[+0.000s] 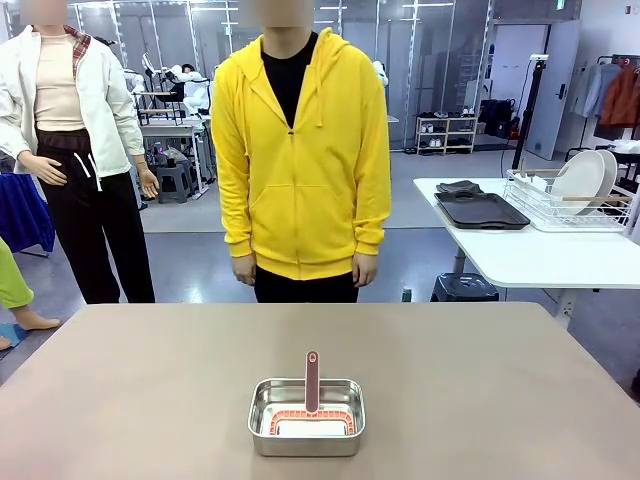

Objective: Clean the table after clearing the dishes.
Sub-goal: Place the Lint Roller back on top of the Airtight Container.

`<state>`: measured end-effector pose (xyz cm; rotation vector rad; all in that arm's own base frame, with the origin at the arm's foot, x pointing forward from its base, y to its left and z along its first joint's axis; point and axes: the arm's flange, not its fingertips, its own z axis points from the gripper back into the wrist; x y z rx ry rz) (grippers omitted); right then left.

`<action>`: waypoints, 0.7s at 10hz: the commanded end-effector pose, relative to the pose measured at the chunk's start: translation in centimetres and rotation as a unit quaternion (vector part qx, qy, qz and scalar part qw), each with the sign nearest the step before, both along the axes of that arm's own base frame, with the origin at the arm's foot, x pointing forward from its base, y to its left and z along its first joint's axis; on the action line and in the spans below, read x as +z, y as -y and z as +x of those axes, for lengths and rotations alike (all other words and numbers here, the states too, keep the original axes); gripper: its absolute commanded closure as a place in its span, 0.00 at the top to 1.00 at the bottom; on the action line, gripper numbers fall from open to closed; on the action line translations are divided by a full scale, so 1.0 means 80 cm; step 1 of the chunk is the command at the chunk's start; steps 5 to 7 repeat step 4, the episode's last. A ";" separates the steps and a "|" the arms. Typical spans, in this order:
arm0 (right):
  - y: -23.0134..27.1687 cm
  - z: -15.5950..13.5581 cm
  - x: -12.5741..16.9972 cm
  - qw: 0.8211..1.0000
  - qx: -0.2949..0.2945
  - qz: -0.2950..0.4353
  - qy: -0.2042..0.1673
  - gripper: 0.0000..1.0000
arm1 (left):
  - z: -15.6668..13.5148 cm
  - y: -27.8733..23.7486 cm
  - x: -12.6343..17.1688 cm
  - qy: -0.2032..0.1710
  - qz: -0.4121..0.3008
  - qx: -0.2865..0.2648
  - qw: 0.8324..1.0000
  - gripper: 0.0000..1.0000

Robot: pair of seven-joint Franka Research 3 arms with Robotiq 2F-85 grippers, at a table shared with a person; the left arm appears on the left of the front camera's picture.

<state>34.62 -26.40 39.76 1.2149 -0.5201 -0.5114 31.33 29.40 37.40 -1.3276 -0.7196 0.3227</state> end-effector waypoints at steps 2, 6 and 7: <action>0.002 -0.002 0.001 1.000 0.007 -0.003 0.006 1.00 | -0.002 -0.003 0.007 -0.003 -0.007 -0.002 1.000 1.00; 0.002 -0.002 0.001 1.000 0.007 -0.003 0.006 1.00 | -0.002 -0.003 0.007 -0.003 -0.007 -0.002 1.000 1.00; 0.002 -0.002 0.001 1.000 0.007 -0.003 0.006 1.00 | -0.002 -0.003 0.007 -0.003 -0.007 -0.002 1.000 1.00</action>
